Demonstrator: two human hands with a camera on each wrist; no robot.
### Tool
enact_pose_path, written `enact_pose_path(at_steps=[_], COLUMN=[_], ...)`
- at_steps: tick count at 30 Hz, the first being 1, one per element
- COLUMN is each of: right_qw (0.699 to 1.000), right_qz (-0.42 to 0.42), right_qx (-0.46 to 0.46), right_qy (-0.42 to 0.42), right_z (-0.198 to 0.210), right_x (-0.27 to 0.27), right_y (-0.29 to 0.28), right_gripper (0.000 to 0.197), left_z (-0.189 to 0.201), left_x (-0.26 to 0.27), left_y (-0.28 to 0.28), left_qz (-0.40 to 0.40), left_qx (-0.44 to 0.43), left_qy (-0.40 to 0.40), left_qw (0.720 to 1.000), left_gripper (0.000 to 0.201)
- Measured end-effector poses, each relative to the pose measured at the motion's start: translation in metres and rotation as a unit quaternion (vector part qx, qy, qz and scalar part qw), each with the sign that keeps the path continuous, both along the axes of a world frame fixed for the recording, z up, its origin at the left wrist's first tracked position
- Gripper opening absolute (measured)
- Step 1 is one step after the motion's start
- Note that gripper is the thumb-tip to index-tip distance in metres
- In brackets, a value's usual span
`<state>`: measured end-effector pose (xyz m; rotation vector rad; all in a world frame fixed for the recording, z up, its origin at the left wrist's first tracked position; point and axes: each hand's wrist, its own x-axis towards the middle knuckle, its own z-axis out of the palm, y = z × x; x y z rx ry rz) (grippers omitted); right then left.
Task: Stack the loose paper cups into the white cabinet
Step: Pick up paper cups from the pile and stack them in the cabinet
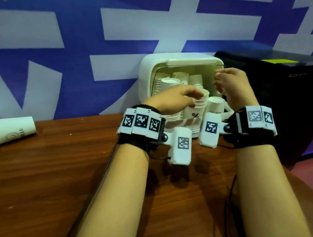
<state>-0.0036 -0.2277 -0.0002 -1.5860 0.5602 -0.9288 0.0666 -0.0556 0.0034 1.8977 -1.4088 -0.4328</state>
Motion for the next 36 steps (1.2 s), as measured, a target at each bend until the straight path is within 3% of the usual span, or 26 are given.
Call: enact_pose_path(at_steps=[6,12,15,18,22,26,30,33,36], right_qw=[0.987,0.967,0.96,0.954,0.938,0.915,0.886,0.85,0.82], right_qz=[0.159,0.254,0.281,0.297,0.338,0.385,0.431,0.472,0.502], right_qx=[0.005,-0.022,-0.004,-0.018,-0.03,-0.033,0.012,0.049,0.072], right_qy=[-0.027,0.008,0.016,0.043,0.071,0.113,0.173,0.23,0.265], right_z=[0.013,0.008,0.0,-0.003,-0.002,-0.01,-0.024,-0.034,-0.045], right_x=[0.017,0.036,0.061,0.096,0.133,0.167,0.19,0.2,0.208], right_y=[0.065,0.129,0.166,0.206,0.253,0.29,0.321,0.339,0.354], right_gripper=[0.015,0.02,0.022,0.023,0.024,0.024,0.005,0.021,0.042], left_z=[0.008,0.004,-0.007,-0.021,-0.033,-0.044,-0.056,-0.072,-0.08], left_x=[0.016,0.053,0.078,0.105,0.131,0.149,0.154,0.155,0.159], left_y=[0.075,0.177,0.22,0.258,0.296,0.327,0.344,0.354,0.361], left_qz=[0.035,0.205,0.334,0.448,0.564,0.644,0.697,0.713,0.701], left_qx=[0.027,0.036,-0.027,-0.098,-0.163,-0.114,-0.051,-0.037,-0.018], left_qy=[0.058,0.063,0.118,0.186,0.119,0.09,0.067,0.045,0.026], left_qw=[0.997,0.976,0.935,0.869,0.801,0.751,0.712,0.699,0.712], left_gripper=[0.035,0.025,0.019,0.014,0.024,0.038,0.038,0.047,0.054])
